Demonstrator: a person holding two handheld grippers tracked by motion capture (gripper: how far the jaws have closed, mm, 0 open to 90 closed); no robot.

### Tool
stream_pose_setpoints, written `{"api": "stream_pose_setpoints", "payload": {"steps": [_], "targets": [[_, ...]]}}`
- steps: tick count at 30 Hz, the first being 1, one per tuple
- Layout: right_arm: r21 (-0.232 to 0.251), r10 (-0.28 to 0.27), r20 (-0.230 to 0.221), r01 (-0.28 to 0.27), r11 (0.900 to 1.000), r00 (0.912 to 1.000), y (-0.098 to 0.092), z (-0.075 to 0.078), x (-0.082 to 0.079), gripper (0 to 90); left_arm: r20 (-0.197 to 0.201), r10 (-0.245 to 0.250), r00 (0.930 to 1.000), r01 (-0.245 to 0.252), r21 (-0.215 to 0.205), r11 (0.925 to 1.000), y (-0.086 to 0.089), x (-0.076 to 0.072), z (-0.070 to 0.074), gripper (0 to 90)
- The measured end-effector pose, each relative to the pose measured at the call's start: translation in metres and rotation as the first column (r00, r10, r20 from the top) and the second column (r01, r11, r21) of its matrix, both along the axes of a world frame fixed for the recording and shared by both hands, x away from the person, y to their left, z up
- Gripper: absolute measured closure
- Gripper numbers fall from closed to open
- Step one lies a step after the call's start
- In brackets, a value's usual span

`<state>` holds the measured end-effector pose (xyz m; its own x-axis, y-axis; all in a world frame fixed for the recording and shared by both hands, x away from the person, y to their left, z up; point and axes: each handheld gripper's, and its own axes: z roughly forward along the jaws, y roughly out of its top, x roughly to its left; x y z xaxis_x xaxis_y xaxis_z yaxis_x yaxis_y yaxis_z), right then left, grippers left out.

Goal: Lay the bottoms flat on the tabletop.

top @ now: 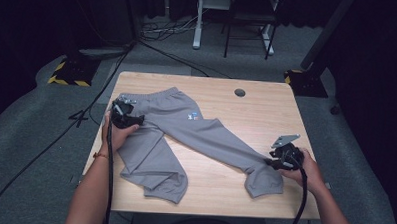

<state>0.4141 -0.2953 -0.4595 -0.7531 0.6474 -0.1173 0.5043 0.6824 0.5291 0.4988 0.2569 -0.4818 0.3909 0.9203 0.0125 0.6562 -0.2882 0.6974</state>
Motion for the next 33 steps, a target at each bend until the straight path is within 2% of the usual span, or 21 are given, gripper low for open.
{"api": "stream_pose_setpoints", "payload": {"steps": [3, 6, 8, 9, 11, 13, 15, 18, 20, 22, 23, 24, 25, 27, 29, 30, 31, 33], "targets": [[0.057, 0.029, 0.053, -0.032, 0.998, 0.9982, 0.018, 0.005, 0.01, 45.8, 0.006, -0.08, 0.9968, 0.08, -0.01, 0.9967, -0.007, -0.028, 0.001, 29.7], [0.098, 0.071, 0.089, -0.079, 0.992, 0.9935, 0.044, 0.005, 0.028, 42.5, -0.022, -0.148, 0.9887, 0.148, -0.01, 0.989, -0.016, -0.052, -0.005, 27.5], [0.131, 0.067, 0.09, -0.078, 0.988, 0.9937, 0.062, 0.002, 0.045, 41.6, -0.045, -0.185, 0.9816, 0.185, -0.012, 0.9827, -0.02, -0.065, -0.01, 27.1], [0.15, 0.07, 0.076, -0.081, 0.985, 0.9947, 0.071, 0.0, 0.054, 41.6, -0.059, -0.191, 0.9798, 0.191, -0.009, 0.9815, -0.022, -0.069, -0.012, 26.4], [0.163, 0.06, 0.061, -0.069, 0.984, 0.9963, 0.09, -0.004, 0.072, 41.7, -0.072, -0.198, 0.9775, 0.196, -0.037, 0.98, -0.022, -0.074, -0.014, 24.3], [0.164, 0.068, 0.05, -0.075, 0.984, 0.9964, 0.108, -0.008, 0.088, 41.6, -0.071, -0.194, 0.9784, 0.192, -0.044, 0.9805, -0.021, -0.074, -0.015, 23.0], [0.159, 0.061, 0.061, -0.07, 0.985, 0.9963, 0.126, -0.011, 0.101, 40.9, -0.055, -0.198, 0.9786, 0.196, -0.046, 0.9795, -0.02, -0.072, -0.017, 22.1], [0.197, 0.077, 0.055, -0.086, 0.977, 0.9955, 0.147, -0.014, 0.113, 40.9, -0.017, -0.209, 0.9777, 0.208, -0.051, 0.9767, -0.022, -0.067, -0.02, 21.2], [0.185, 0.1, 0.058, -0.109, 0.977, 0.9933, 0.158, -0.019, 0.117, 44.4, -0.012, -0.218, 0.9759, 0.217, -0.056, 0.9745, -0.024, -0.062, -0.021, 21.2], [0.142, 0.082, 0.051, -0.088, 0.986, 0.9954, 0.166, -0.027, 0.122, 48.4, -0.012, -0.233, 0.9723, 0.233, -0.05, 0.9713, -0.026, -0.055, -0.02, 21.3], [0.17, 0.085, 0.039, -0.09, 0.981, 0.9956, 0.165, -0.028, 0.124, 50.8, -0.009, -0.234, 0.9722, 0.233, -0.058, 0.9707, -0.028, -0.051, -0.021, 21.3], [0.181, 0.075, 0.034, -0.08, 0.98, 0.9966, 0.163, -0.029, 0.126, 53.4, -0.011, -0.234, 0.9721, 0.233, -0.056, 0.9708, -0.03, -0.047, -0.021, 21.3], [0.181, 0.059, 0.036, -0.064, 0.981, 0.9976, 0.161, -0.028, 0.127, 59.6, -0.012, -0.242, 0.9702, 0.241, -0.05, 0.9692, -0.034, -0.042, -0.02, 21.5], [0.186, 0.052, 0.026, -0.056, 0.981, 0.9983, 0.154, -0.028, 0.128, 60.8, -0.007, -0.246, 0.9692, 0.245, -0.047, 0.9683, -0.039, -0.033, -0.02, 21.7], [0.178, 0.016, 0.022, -0.02, 0.984, 0.9996, 0.144, -0.027, 0.129, 61.8, -0.014, -0.244, 0.9697, 0.243, -0.062, 0.9681, -0.049, -0.023, -0.021, 21.7], [0.167, -0.003, 0.023, -0.001, 0.986, 0.9997, 0.138, -0.027, 0.13, 61.9, -0.014, -0.259, 0.9658, 0.258, -0.051, 0.9649, -0.054, -0.017, -0.02, 21.7], [0.152, -0.017, 0.027, 0.013, 0.988, 0.9995, 0.131, -0.026, 0.13, 62.0, -0.011, -0.26, 0.9654, 0.259, -0.062, 0.9638, -0.06, -0.012, -0.021, 21.7], [0.142, -0.06, 0.027, 0.056, 0.988, 0.9978, 0.112, -0.025, 0.131, 61.8, -0.012, -0.288, 0.9577, 0.286, -0.056, 0.9564, -0.072, -0.001, -0.02, 21.7]]}}
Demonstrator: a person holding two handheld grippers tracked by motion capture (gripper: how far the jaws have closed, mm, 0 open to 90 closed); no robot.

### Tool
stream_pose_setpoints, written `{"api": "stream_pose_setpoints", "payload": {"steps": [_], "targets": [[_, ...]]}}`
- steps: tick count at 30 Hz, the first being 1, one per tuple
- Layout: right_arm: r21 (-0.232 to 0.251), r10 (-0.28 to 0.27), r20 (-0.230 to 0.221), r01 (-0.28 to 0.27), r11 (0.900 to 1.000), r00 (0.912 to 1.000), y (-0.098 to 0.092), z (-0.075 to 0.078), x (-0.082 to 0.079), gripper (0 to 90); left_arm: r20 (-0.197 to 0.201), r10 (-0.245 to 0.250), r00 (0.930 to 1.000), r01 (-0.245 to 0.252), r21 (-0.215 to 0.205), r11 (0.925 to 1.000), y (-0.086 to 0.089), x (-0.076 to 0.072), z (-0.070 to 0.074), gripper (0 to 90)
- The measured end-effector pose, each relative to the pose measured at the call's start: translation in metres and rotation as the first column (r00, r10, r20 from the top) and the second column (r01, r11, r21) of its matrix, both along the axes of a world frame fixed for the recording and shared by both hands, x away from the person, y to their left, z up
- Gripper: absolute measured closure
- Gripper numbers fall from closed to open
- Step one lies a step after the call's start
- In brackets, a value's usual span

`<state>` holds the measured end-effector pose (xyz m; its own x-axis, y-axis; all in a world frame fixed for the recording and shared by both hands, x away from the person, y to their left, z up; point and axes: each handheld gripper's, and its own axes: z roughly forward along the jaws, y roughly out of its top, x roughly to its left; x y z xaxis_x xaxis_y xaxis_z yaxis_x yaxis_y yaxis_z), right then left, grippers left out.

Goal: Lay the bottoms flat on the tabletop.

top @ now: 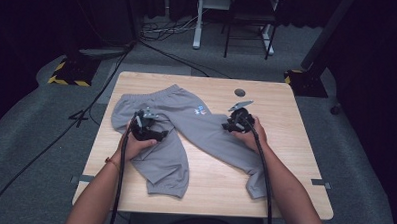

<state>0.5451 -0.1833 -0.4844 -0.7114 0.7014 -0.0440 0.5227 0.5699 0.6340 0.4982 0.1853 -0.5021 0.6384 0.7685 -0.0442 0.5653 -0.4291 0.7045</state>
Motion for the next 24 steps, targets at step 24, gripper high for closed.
{"api": "stream_pose_setpoints", "payload": {"steps": [24], "targets": [[0.039, -0.098, 0.065, 0.095, 0.995, 0.9931, -0.14, 0.051, -0.111, 50.8, 0.049, -0.353, 0.9344, 0.349, 0.067, 0.9346, -0.102, -0.069, 0.043, 27.2]]}}
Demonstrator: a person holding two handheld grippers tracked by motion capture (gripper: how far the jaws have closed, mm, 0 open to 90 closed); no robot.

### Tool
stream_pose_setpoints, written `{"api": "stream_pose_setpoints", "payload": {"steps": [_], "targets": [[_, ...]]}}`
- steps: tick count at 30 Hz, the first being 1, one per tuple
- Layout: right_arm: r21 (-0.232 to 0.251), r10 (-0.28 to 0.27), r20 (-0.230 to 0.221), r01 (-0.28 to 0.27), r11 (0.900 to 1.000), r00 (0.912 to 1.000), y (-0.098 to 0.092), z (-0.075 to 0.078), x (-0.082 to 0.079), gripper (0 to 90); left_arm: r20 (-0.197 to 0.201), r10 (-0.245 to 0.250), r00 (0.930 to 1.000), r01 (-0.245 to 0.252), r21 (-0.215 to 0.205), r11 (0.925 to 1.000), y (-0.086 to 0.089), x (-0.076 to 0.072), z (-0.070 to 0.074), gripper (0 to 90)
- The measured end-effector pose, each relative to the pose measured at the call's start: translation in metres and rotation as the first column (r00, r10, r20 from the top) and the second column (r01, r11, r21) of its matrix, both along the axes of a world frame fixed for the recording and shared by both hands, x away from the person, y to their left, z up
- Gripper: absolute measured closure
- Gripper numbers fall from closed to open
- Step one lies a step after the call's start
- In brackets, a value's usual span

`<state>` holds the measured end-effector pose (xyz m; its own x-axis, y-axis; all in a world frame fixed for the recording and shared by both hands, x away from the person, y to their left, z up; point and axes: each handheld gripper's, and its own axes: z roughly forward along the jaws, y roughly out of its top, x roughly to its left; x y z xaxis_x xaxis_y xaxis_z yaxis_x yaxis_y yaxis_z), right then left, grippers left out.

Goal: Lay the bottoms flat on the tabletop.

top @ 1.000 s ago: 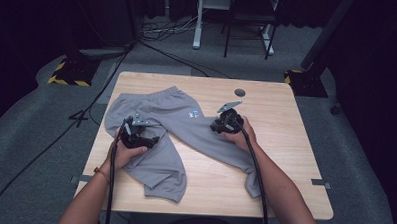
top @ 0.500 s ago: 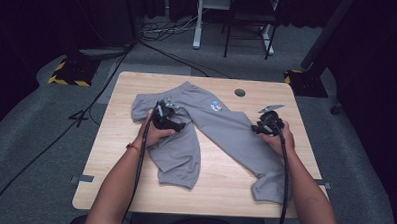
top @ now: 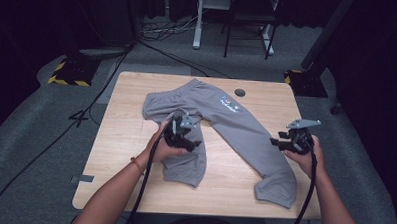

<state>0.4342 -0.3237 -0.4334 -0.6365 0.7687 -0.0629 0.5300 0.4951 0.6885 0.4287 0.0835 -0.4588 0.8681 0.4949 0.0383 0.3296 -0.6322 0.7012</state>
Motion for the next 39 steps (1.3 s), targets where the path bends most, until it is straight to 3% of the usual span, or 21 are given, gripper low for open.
{"api": "stream_pose_setpoints", "payload": {"steps": [1, 3, 6, 9, 11, 13, 15, 16, 18, 20, 22, 23, 27, 29, 31, 32, 34, 35, 36, 39], "targets": [[-0.005, 0.033, 0.005, -0.033, 0.999, 0.9994, 0.005, 0.002, -0.014, 51.4, -0.015, -0.038, 0.9992, 0.038, 0.008, 0.9993, 0.0, -0.01, -0.002, 28.0], [0.027, 0.128, -0.023, -0.127, 0.992, 0.9915, 0.017, 0.002, -0.04, 53.0, -0.037, -0.062, 0.9973, 0.063, 0.028, 0.9976, 0.002, -0.027, -0.009, 30.2], [0.01, 0.252, -0.057, -0.252, 0.968, 0.9661, 0.04, -0.005, -0.076, 55.6, -0.085, -0.063, 0.9944, 0.067, 0.048, 0.9965, 0.008, -0.043, -0.021, 30.9], [-0.048, 0.281, -0.081, -0.285, 0.957, 0.9564, 0.061, -0.014, -0.094, 55.3, -0.097, -0.061, 0.9934, 0.068, 0.063, 0.9957, 0.015, -0.052, -0.029, 32.1], [-0.091, 0.256, -0.099, -0.265, 0.96, 0.9616, 0.069, -0.021, -0.092, 53.3, -0.104, -0.042, 0.9937, 0.048, 0.05, 0.9976, 0.019, -0.055, -0.031, 32.8], [-0.102, 0.223, -0.132, -0.237, 0.966, 0.9658, 0.071, -0.029, -0.082, 53.3, -0.088, -0.032, 0.9956, 0.038, 0.067, 0.997, 0.021, -0.059, -0.03, 37.3], [-0.167, 0.165, -0.12, -0.184, 0.969, 0.979, 0.07, -0.038, -0.072, 53.9, -0.086, -0.043, 0.9954, 0.048, 0.063, 0.9968, 0.024, -0.066, -0.031, 41.2], [-0.171, 0.141, -0.119, -0.16, 0.972, 0.9828, 0.067, -0.041, -0.066, 54.3, -0.087, -0.054, 0.9948, 0.06, 0.067, 0.9959, 0.025, -0.07, -0.03, 44.1], [-0.133, 0.111, -0.125, -0.128, 0.983, 0.9859, 0.059, -0.043, -0.059, 57.9, -0.094, -0.065, 0.9934, 0.071, 0.054, 0.996, 0.028, -0.077, -0.03, 49.0], [-0.129, 0.106, -0.121, -0.121, 0.984, 0.987, 0.055, -0.043, -0.055, 68.5, -0.112, -0.081, 0.9904, 0.087, 0.057, 0.9945, 0.03, -0.086, -0.028, 52.3], [-0.138, 0.121, -0.116, -0.137, 0.981, 0.9859, 0.056, -0.043, -0.055, 79.8, -0.157, -0.109, 0.9817, 0.117, 0.045, 0.9921, 0.033, -0.097, -0.027, 53.8], [-0.126, 0.147, -0.124, -0.163, 0.979, 0.9813, 0.057, -0.042, -0.056, 85.3, -0.169, -0.121, 0.9782, 0.128, 0.033, 0.9912, 0.033, -0.102, -0.027, 54.7], [-0.092, 0.235, -0.159, -0.251, 0.964, 0.9589, 0.07, -0.041, -0.063, 88.7, -0.225, -0.178, 0.9579, 0.185, 0.011, 0.9827, 0.032, -0.125, -0.025, 54.3], [-0.065, 0.294, -0.177, -0.31, 0.949, 0.9392, 0.082, -0.039, -0.071, 88.9, -0.247, -0.204, 0.9474, 0.213, 0.012, 0.9769, 0.029, -0.137, -0.024, 53.7], [-0.028, 0.36, -0.194, -0.371, 0.928, 0.9128, 0.097, -0.038, -0.081, 88.9, -0.286, -0.229, 0.9304, 0.232, -0.023, 0.9724, 0.026, -0.146, -0.023, 51.4], [-0.018, 0.388, -0.196, -0.398, 0.917, 0.9007, 0.105, -0.037, -0.086, 88.9, -0.297, -0.235, 0.9255, 0.235, -0.035, 0.9713, 0.024, -0.15, -0.023, 50.4], [0.017, 0.445, -0.198, -0.451, 0.892, 0.8732, 0.122, -0.033, -0.097, 89.0, -0.279, -0.225, 0.9337, 0.226, -0.029, 0.9737, 0.02, -0.156, -0.022, 44.6], [0.035, 0.482, -0.194, -0.485, 0.874, 0.8543, 0.132, -0.03, -0.103, 89.4, -0.275, -0.224, 0.9349, 0.225, -0.029, 0.9739, 0.019, -0.157, -0.021, 42.2], [0.048, 0.502, -0.19, -0.503, 0.863, 0.8436, 0.139, -0.028, -0.107, 89.6, -0.258, -0.223, 0.94, 0.223, -0.029, 0.9743, 0.018, -0.157, -0.02, 41.4], [0.076, 0.565, -0.162, -0.56, 0.825, 0.8092, 0.16, -0.019, -0.118, 89.4, -0.183, -0.16, 0.97, 0.162, -0.003, 0.9867, 0.018, -0.15, -0.015, 34.1]]}}
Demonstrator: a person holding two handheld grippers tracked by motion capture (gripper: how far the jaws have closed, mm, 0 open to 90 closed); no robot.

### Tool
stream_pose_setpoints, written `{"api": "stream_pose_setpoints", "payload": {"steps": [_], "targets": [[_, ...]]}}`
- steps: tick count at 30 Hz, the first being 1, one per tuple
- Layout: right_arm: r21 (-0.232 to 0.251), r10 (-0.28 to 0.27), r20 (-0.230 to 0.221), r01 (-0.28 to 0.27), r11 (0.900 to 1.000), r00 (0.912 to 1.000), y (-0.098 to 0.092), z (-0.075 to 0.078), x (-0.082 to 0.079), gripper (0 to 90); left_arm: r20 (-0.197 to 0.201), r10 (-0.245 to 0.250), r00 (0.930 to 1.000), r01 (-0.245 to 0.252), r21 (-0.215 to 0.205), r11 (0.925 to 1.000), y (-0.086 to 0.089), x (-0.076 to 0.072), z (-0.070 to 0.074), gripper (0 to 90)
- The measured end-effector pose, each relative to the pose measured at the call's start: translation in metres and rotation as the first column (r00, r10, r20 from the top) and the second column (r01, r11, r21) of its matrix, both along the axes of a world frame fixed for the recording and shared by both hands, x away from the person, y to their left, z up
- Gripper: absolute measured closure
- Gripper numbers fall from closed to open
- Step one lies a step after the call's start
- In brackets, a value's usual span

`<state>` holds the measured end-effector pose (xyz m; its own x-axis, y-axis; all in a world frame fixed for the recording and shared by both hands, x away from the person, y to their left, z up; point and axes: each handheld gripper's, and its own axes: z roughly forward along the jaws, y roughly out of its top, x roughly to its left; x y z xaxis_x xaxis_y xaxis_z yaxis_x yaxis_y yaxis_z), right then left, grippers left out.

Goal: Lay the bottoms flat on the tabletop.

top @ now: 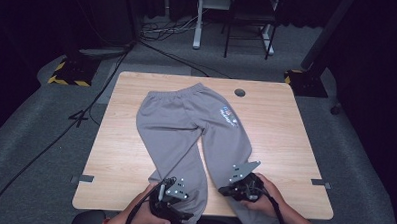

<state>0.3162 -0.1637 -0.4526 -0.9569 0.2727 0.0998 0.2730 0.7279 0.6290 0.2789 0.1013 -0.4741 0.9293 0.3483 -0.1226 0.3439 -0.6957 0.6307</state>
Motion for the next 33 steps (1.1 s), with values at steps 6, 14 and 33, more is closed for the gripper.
{"api": "stream_pose_setpoints", "payload": {"steps": [6, 14, 33], "targets": [[0.043, -0.009, 0.061, 0.007, 0.999, 0.9981, 0.015, 0.012, 0.013, 67.1, 0.1, 0.157, 0.9825, -0.157, -0.012, 0.9876, 0.008, 0.051, 0.002, 31.4], [0.066, -0.251, 0.114, 0.245, 0.967, 0.9612, 0.002, -0.01, 0.14, 40.9, 0.036, 0.304, 0.952, -0.304, -0.019, 0.9526, 0.025, 0.11, -0.018, 29.9], [0.074, -0.6, 0.128, 0.595, 0.8, 0.7899, -0.041, -0.043, 0.244, 35.7, 0.128, 0.338, 0.9323, -0.334, -0.057, 0.941, 0.023, 0.19, -0.028, 27.9]]}}
